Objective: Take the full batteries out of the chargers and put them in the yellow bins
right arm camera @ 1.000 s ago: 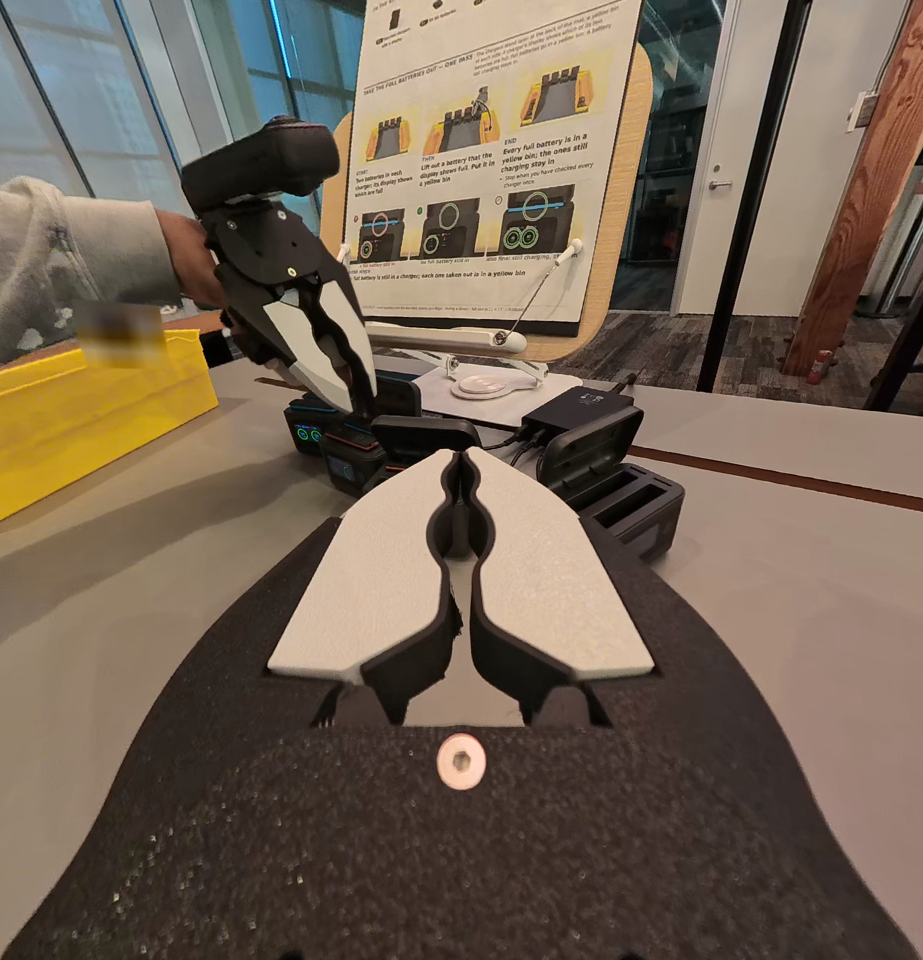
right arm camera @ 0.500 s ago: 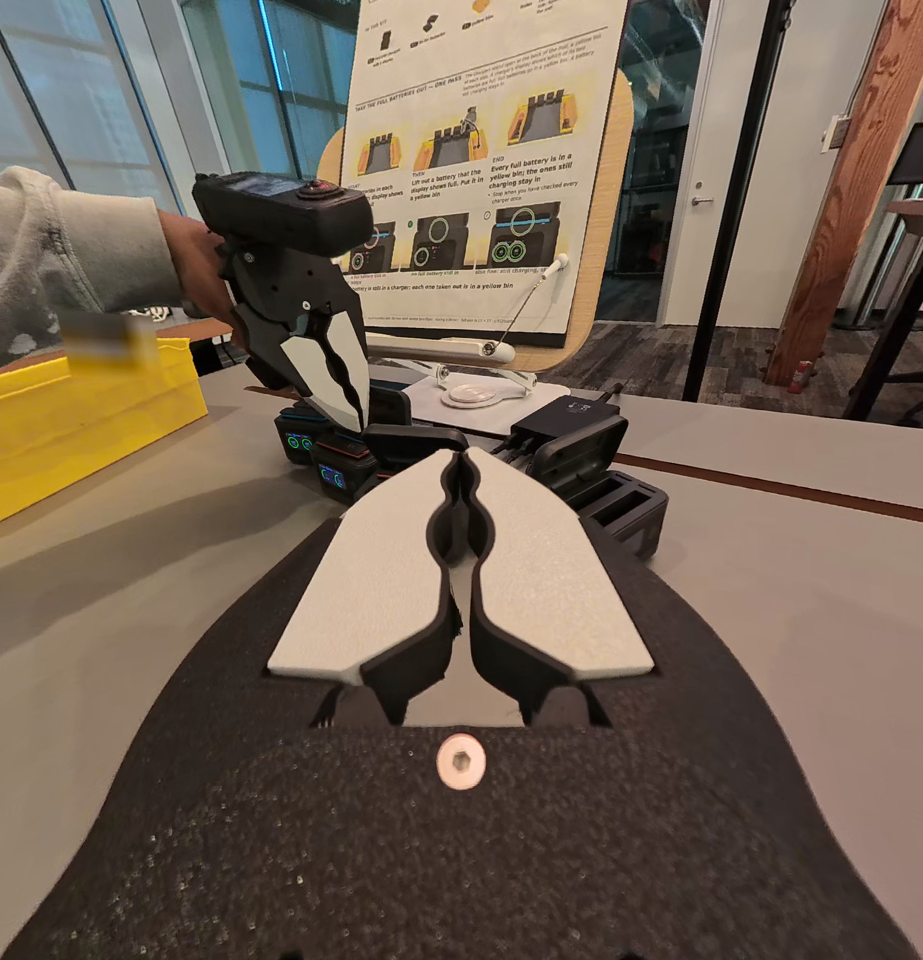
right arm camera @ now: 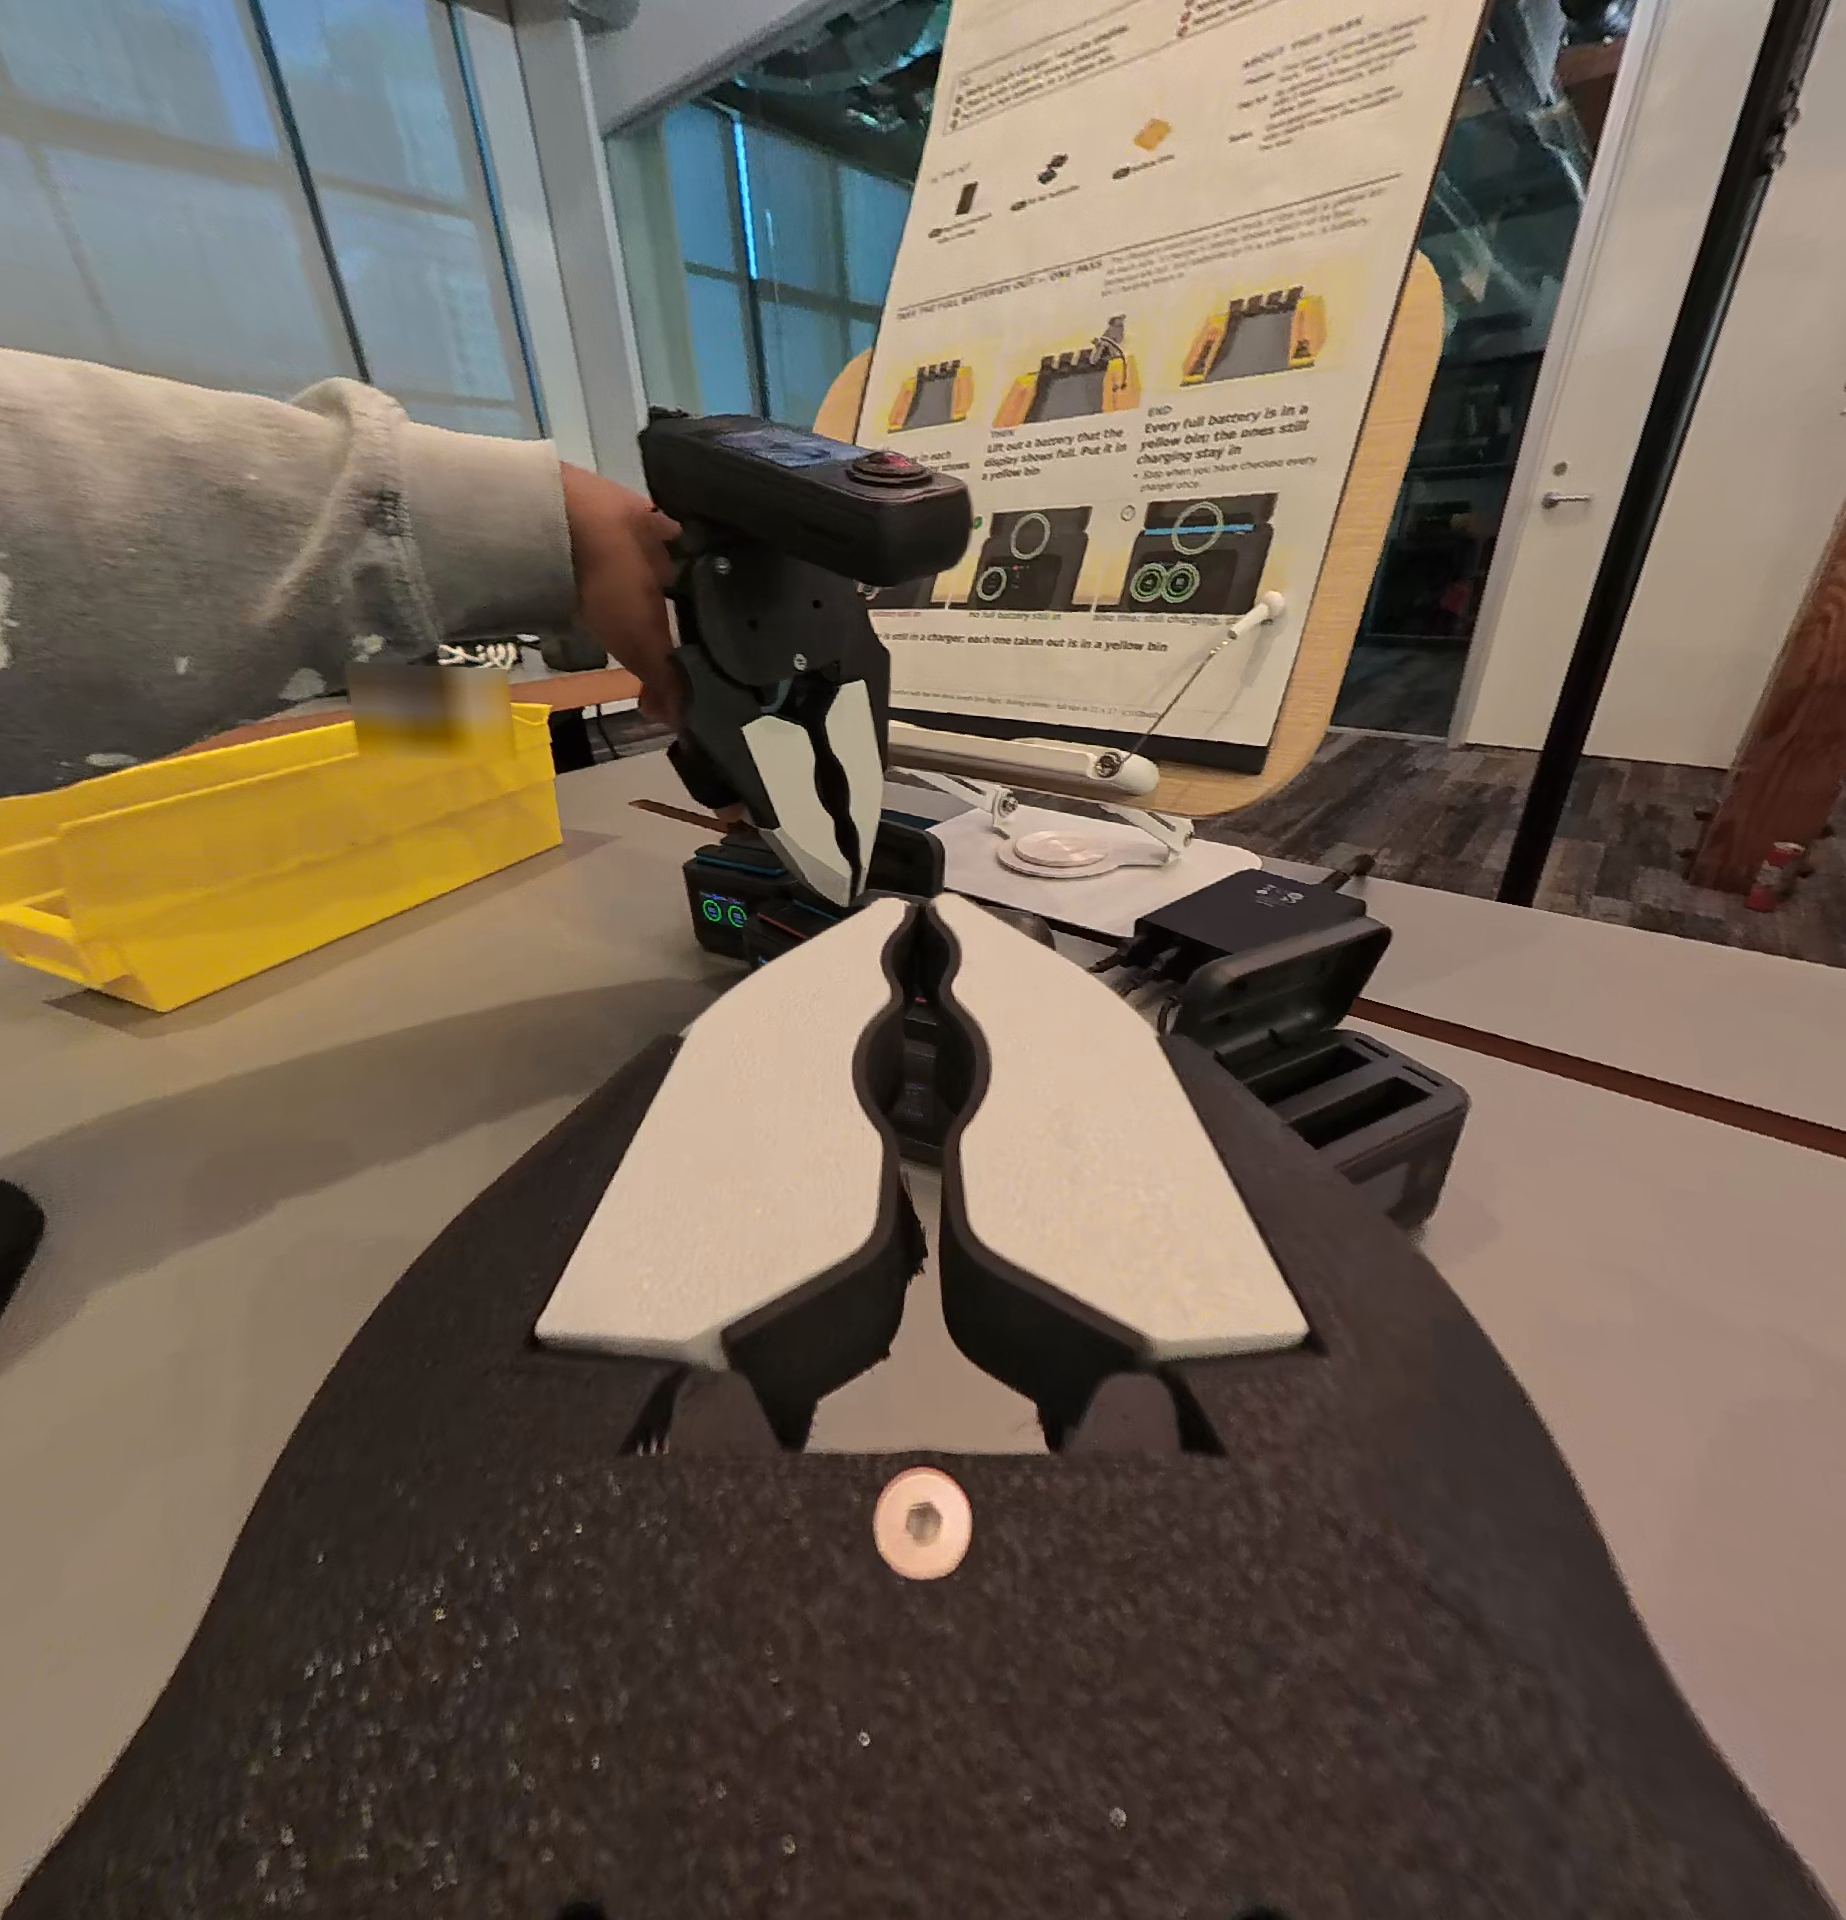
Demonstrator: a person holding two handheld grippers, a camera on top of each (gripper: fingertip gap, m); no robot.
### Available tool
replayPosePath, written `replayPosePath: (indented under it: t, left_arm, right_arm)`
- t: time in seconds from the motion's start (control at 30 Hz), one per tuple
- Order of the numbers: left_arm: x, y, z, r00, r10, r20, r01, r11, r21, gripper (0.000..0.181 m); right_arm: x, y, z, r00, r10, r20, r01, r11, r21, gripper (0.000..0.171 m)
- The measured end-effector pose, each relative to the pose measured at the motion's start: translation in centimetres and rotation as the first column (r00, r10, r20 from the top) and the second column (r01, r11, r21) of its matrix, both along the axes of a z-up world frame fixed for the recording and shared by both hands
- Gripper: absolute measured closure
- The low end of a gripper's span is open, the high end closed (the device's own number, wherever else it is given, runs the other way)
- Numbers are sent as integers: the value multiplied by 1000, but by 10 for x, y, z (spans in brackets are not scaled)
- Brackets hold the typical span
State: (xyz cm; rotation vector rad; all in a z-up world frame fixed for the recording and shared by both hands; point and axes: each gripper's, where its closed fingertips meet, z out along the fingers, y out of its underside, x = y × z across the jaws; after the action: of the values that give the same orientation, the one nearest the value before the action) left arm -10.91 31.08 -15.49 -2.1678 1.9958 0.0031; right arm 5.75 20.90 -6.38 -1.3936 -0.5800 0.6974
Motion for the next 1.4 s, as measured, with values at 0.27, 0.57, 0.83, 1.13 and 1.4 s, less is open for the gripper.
replayPosePath:
  t: [0.27, 0.57, 0.83, 1.13, 1.4]
  left_arm:
    - [0, 2, 2, 991, -71, -117, 82, 993, 90, 181]
    - [25, -28, 64, 966, -83, 246, -5, 942, 337, 172]
    - [27, -80, 48, 923, -66, 378, -84, 926, 368, 147]
    - [34, -99, -2, 780, 110, 616, -322, 915, 245, 125]
    - [64, -61, -14, 538, 351, 766, -519, 855, -27, 126]
  right_arm:
    - [-2, -4, -1, 999, 38, -12, -38, 999, 0, 171]
    - [-4, -6, 3, 996, 71, -47, -71, 997, -12, 171]
    - [-10, -10, 1, 996, 87, -30, -88, 996, -13, 171]
    - [-17, -14, -2, 994, 106, 2, -106, 994, -16, 171]
    - [-20, -14, -7, 993, 113, 25, -112, 993, -30, 171]
